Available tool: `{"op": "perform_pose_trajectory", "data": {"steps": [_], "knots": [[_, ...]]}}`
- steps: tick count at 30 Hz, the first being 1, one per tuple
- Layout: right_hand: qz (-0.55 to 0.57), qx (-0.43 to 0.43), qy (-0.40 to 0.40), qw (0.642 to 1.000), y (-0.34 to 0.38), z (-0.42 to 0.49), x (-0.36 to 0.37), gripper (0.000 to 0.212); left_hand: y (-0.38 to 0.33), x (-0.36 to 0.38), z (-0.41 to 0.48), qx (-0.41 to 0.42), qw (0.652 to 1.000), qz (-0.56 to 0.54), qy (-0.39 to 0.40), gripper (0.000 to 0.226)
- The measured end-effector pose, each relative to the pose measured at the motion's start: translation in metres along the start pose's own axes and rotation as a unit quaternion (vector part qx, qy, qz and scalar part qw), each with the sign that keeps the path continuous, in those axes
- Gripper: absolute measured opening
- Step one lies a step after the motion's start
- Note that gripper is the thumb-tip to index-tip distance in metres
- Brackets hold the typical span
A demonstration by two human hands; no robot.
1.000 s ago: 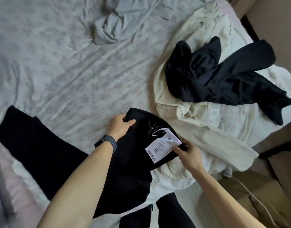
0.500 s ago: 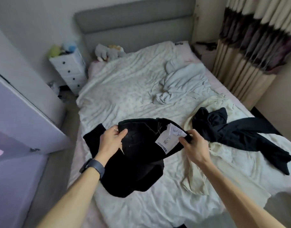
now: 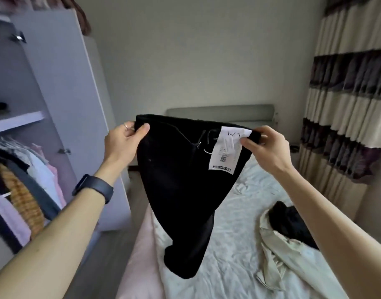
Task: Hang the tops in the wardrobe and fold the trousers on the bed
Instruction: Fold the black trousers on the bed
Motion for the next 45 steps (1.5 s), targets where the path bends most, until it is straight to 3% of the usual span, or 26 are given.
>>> {"op": "perform_pose_trajectory", "data": {"steps": [3, 9, 12, 16, 25, 31, 35, 38, 41, 45], "knots": [[0.020, -0.026, -0.002, 0.999, 0.057, -0.010, -0.030, 0.022, -0.056, -0.039, -0.022, 0.027, 0.999, 0.012, -0.031, 0.033], [0.065, -0.065, -0.021, 0.996, 0.113, -0.052, -0.087, 0.022, -0.104, -0.071, -0.071, 0.038, 0.993, -0.032, -0.108, 0.026], [0.050, -0.082, -0.027, 0.995, 0.120, -0.074, -0.108, 0.020, -0.113, -0.065, -0.089, 0.027, 0.994, -0.055, -0.088, 0.020], [-0.020, -0.073, 0.017, 0.997, 0.109, -0.094, -0.120, 0.028, -0.117, -0.060, -0.118, 0.025, 0.994, 0.053, -0.088, 0.029], [-0.006, -0.081, 0.011, 0.997, 0.099, -0.158, -0.149, 0.019, -0.132, -0.060, -0.175, 0.046, 0.996, 0.045, -0.061, 0.024], [-0.001, -0.066, 0.038, 0.997, 0.089, -0.195, -0.152, 0.016, -0.123, -0.053, -0.221, 0.023, 0.999, 0.019, -0.029, 0.020], [0.037, -0.062, 0.106, 0.992, 0.064, -0.237, -0.146, 0.013, -0.087, -0.043, -0.267, -0.037, 0.995, -0.083, 0.040, 0.019], [0.038, -0.044, 0.096, 0.994, 0.034, -0.267, -0.136, 0.012, -0.048, -0.028, -0.302, -0.089, 0.990, -0.081, 0.077, 0.023], [0.030, -0.019, 0.135, 0.990, 0.008, -0.287, -0.111, 0.008, -0.017, -0.019, -0.326, -0.114, 0.987, -0.075, 0.080, 0.015], [0.026, -0.009, 0.103, 0.994, -0.007, -0.290, -0.104, 0.014, 0.001, -0.018, -0.332, -0.108, 0.991, -0.068, 0.051, 0.012]]}}
Point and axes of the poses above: each hand's wrist, its own z-axis towards the middle knuckle, its own x-axis out of the palm, y = z × x, the point moved 9 cm from there along z, towards the middle knuckle, and after that the axes turned 9 degrees about y, right-handed, at the moved point
